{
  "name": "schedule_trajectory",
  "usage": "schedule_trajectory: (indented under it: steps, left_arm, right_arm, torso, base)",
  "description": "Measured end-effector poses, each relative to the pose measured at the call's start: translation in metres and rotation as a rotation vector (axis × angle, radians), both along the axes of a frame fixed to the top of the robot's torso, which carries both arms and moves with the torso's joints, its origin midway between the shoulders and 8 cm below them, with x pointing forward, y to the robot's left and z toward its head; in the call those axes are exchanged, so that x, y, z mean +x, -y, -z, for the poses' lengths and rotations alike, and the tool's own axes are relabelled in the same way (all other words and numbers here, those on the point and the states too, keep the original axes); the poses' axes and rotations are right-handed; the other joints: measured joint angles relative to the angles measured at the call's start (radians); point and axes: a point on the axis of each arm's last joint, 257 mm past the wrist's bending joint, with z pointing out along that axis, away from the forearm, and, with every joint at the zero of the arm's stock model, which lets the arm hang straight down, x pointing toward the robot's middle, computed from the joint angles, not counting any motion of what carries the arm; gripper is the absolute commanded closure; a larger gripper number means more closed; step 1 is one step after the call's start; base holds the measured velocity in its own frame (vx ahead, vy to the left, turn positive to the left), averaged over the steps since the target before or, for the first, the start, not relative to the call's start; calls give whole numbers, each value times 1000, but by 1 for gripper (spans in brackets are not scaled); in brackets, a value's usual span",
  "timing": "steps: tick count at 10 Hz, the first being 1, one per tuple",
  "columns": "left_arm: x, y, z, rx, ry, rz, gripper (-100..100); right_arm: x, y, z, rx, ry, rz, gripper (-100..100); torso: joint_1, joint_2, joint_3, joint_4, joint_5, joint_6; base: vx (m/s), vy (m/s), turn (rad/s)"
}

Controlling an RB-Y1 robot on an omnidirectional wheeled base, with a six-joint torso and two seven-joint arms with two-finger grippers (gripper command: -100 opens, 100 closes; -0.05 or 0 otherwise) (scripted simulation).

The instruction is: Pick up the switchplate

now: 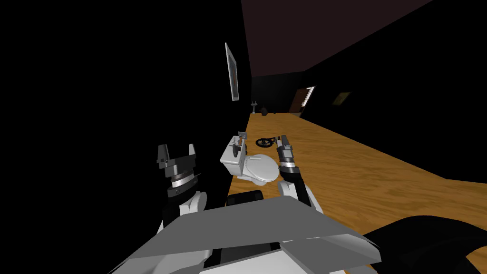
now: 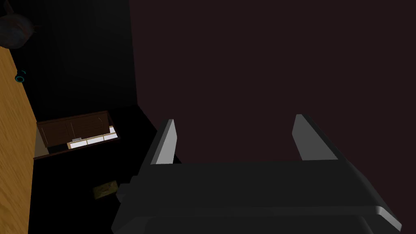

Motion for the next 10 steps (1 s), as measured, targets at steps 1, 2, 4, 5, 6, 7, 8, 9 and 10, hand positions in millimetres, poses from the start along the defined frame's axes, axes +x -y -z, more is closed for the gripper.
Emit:
schedule_trajectory:
  steps: [1,2,4,5,6,7,8,9,10]
  left_arm:
    - [0,0,0,0,0,0,0]
    - [0,0,0,0,0,0,0]
    - [0,0,0,0,0,0,0]
    - [0,0,0,0,0,0,0]
    - [0,0,0,0,0,0,0]
    - [0,0,0,0,0,0,0]
    - [0,0,0,0,0,0,0]
    - [0,0,0,0,0,0,0]
    - [0,0,0,0,0,0,0]
  right_arm:
    - [3,-3,2,-16,-12,-9,-100]
    - [8,-6,5,-37,-31,-20,-100]
    - [20,-14,18,-88,-86,-40,-100]
    - [26,-15,21,-102,-104,-43,-100]
    - [32,-18,25,-121,-127,-49,-100]
    - [36,-20,30,-132,-147,-51,-100]
    - [43,-23,34,-152,-168,-56,-100]
    - [47,-25,38,-164,-188,-57,-100]
    - [53,-30,43,-185,-212,-63,-100]
  torso:
    - [-1,1,0,0,0,0]
    - [-2,2,1,0,0,0]
    - [-3,3,2,1,-1,0]
    - [-3,3,2,1,-1,0]
    - [-3,3,2,1,-1,0]
    - [-2,2,1,1,0,0]
    - [-2,2,1,0,-1,0]
    - [-2,2,1,0,0,0]
    - [-2,2,1,1,-1,0]
  base:
    - [-34,-20,35]
    - [-41,-35,35]
    - [-49,-39,31]
    - [-41,-33,31]
    - [-32,-25,26]
    - [-38,-31,41]
    - [-31,-27,26]
    - [-43,-32,48]
    - [-38,-29,30]
